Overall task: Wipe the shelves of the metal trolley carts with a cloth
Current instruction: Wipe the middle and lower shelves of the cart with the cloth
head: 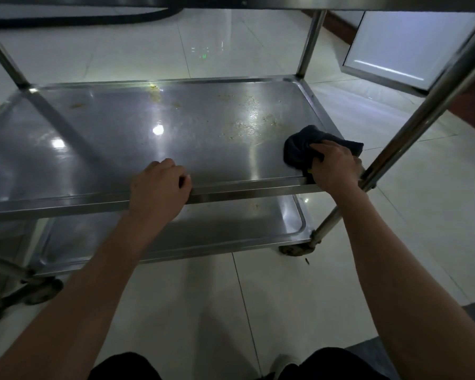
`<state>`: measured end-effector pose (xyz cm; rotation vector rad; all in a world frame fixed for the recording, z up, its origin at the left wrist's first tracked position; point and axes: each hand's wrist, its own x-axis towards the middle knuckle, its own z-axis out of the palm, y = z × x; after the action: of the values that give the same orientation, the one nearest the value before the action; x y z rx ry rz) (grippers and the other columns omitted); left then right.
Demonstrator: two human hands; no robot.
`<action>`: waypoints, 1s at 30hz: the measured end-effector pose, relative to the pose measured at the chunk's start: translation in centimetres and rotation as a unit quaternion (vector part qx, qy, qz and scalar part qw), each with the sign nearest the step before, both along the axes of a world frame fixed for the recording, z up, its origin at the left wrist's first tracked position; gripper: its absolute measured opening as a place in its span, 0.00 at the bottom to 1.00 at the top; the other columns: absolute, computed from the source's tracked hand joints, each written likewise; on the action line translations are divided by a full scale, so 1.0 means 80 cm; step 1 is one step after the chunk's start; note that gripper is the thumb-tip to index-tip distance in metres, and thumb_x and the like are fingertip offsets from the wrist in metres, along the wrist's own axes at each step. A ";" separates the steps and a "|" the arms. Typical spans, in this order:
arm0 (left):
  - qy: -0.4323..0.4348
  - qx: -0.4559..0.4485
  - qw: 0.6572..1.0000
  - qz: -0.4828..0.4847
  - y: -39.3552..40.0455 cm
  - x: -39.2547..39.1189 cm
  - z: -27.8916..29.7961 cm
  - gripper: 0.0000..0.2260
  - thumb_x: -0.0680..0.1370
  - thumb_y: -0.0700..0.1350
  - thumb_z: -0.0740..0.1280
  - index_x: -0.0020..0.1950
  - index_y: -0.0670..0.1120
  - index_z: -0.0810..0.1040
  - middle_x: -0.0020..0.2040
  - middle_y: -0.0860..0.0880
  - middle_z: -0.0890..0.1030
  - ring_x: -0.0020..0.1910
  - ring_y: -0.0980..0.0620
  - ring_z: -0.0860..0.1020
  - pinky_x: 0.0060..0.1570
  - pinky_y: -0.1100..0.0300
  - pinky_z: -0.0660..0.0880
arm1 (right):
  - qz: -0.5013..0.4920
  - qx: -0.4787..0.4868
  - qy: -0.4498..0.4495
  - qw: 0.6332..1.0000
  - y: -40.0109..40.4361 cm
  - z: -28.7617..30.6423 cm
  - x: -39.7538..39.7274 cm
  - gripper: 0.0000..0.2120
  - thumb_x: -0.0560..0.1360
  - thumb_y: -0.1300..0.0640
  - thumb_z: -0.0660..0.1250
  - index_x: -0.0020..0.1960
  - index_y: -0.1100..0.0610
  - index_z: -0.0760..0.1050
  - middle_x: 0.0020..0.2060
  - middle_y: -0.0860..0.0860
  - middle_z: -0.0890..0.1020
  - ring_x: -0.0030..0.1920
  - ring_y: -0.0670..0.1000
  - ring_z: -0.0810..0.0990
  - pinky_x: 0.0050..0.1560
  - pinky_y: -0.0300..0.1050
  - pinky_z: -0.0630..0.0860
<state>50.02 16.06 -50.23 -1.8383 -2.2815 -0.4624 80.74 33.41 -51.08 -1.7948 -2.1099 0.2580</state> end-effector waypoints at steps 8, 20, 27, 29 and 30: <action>-0.029 0.007 1.000 -0.007 -0.001 -0.013 -0.004 0.12 0.80 0.50 0.65 0.41 0.47 0.80 0.39 0.51 0.76 0.38 0.51 0.72 0.35 0.57 0.66 | 0.131 -0.073 -0.006 0.989 -0.001 0.000 -0.130 0.24 0.80 0.54 0.59 0.75 0.46 0.67 0.78 0.50 0.63 0.77 0.57 0.57 0.74 0.60 0.54; -0.051 0.010 0.999 0.009 -0.003 -0.016 -0.009 0.15 0.80 0.50 0.63 0.36 0.47 0.80 0.37 0.53 0.73 0.38 0.53 0.71 0.34 0.55 0.71 | 0.300 -0.117 0.018 0.947 0.008 -0.003 -0.301 0.25 0.78 0.60 0.58 0.73 0.45 0.71 0.74 0.47 0.67 0.76 0.52 0.61 0.75 0.58 0.59; -0.018 0.008 0.999 0.035 0.009 -0.016 -0.007 0.13 0.78 0.50 0.66 0.34 0.48 0.79 0.35 0.53 0.71 0.34 0.53 0.70 0.30 0.59 0.67 | 0.285 -0.053 0.065 0.955 0.002 -0.017 -0.286 0.22 0.78 0.54 0.62 0.71 0.42 0.73 0.76 0.45 0.67 0.75 0.50 0.63 0.74 0.54 0.55; -0.005 -0.002 0.999 0.048 0.018 -0.018 -0.004 0.13 0.77 0.52 0.67 0.34 0.49 0.79 0.34 0.53 0.73 0.32 0.54 0.71 0.29 0.62 0.59 | 0.280 -0.051 0.068 0.956 0.008 -0.017 -0.275 0.22 0.78 0.54 0.62 0.70 0.42 0.73 0.75 0.45 0.68 0.75 0.50 0.64 0.73 0.53 0.56; -0.004 -0.013 0.998 0.057 0.024 -0.019 -0.001 0.13 0.77 0.53 0.68 0.34 0.50 0.79 0.34 0.52 0.74 0.31 0.54 0.71 0.29 0.62 0.59 | 0.275 -0.051 0.067 0.958 0.013 -0.017 -0.268 0.22 0.78 0.53 0.62 0.70 0.42 0.73 0.75 0.45 0.68 0.75 0.50 0.64 0.73 0.53 0.56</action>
<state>48.48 18.02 -50.35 -1.7085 -2.3927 -0.4260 59.34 34.42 -52.46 -1.1553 -2.4875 0.6204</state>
